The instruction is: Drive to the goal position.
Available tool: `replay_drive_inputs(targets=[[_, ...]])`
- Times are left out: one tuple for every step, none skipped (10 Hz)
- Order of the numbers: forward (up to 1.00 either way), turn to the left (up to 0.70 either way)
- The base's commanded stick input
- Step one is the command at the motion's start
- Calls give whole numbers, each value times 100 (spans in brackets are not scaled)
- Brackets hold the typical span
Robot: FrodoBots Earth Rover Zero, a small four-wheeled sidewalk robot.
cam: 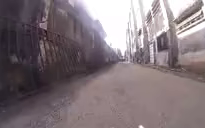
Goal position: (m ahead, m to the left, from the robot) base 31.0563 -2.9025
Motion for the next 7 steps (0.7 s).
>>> replay_drive_inputs(targets=[[70,0],[70,0],[70,0],[70,0],[70,0],[70,0],[70,0]])
